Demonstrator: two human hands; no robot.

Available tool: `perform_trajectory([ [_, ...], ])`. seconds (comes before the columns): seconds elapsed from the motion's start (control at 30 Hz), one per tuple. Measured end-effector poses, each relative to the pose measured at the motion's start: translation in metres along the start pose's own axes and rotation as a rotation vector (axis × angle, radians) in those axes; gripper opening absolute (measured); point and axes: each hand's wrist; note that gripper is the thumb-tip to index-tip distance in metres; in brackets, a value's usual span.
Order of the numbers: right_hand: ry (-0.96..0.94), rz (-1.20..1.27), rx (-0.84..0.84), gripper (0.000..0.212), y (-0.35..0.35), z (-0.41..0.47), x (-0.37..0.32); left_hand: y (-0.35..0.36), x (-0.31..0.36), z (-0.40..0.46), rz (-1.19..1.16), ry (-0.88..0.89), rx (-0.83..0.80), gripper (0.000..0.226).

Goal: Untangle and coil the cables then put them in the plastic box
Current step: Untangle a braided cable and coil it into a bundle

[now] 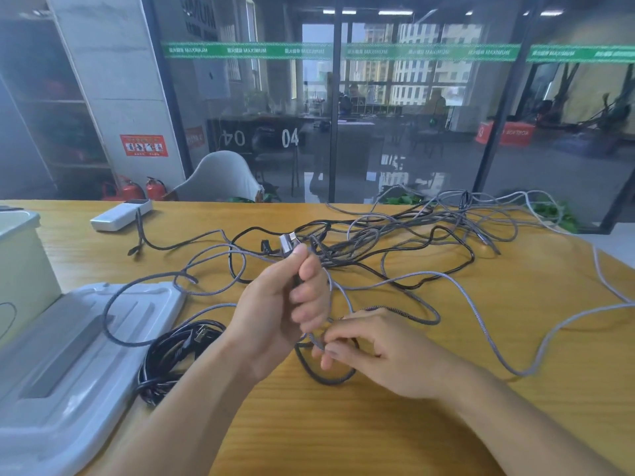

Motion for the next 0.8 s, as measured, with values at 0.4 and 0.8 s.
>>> perform_trajectory([
  [0.4,-0.121,-0.3,0.475,0.035,-0.039,0.012,0.055,-0.01,0.013,0.001,0.046,0.071,0.095,0.037],
  [0.8,-0.359,-0.313,0.821,0.036,-0.04,0.013,0.033,-0.014,0.019,0.003,0.033,0.129,0.132,0.047],
])
Point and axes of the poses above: each hand's wrist, its own z-axis towards the middle knuckle, its own y-axis out of the palm, x = y × z, and after that the axes turned 13 degrees about x, right-handed
